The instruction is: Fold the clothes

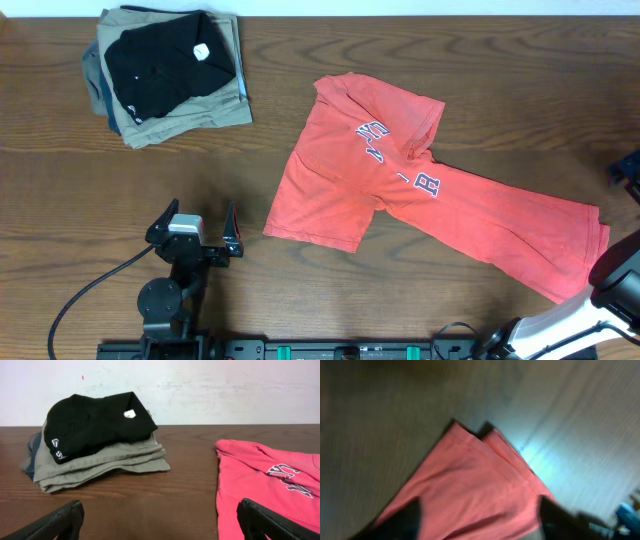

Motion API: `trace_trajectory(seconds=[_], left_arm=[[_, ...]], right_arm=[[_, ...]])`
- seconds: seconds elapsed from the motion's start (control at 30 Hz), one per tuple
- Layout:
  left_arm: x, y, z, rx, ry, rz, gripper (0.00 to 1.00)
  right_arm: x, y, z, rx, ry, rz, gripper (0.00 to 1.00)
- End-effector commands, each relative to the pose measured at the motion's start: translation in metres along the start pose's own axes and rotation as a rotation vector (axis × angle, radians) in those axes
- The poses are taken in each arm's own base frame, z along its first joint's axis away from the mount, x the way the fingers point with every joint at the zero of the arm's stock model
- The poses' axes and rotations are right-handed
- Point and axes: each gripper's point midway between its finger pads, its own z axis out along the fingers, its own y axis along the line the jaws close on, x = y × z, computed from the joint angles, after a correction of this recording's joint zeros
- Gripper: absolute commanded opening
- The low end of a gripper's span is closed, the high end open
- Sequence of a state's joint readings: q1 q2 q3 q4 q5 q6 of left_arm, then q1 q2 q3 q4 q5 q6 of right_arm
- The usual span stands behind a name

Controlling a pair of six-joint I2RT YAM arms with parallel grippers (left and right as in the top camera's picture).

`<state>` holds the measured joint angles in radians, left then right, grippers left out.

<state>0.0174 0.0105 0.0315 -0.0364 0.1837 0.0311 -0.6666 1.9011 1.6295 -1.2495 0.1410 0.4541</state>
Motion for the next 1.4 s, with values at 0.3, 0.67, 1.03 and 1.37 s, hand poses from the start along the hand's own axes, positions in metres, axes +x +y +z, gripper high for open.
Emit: trace_trajectory(seconds=[0.3, 0.67, 1.03, 1.37], left_arm=[[0.015, -0.001, 0.002, 0.008, 0.035, 0.009, 0.98], [0.015, -0.001, 0.002, 0.008, 0.035, 0.009, 0.98], [0.015, -0.001, 0.002, 0.008, 0.035, 0.009, 0.98], [0.015, -0.001, 0.002, 0.008, 0.035, 0.009, 0.98]], right_arm=[[-0.01, 0.015, 0.028, -0.057, -0.041, -0.142, 0.65], [0.004, 0.024, 0.084, -0.041, 0.1, -0.259, 0.63], [0.005, 0.026, 0.106, -0.022, 0.129, -0.276, 0.57], [0.006, 0.025, 0.107, -0.022, 0.132, -0.28, 0.36]])
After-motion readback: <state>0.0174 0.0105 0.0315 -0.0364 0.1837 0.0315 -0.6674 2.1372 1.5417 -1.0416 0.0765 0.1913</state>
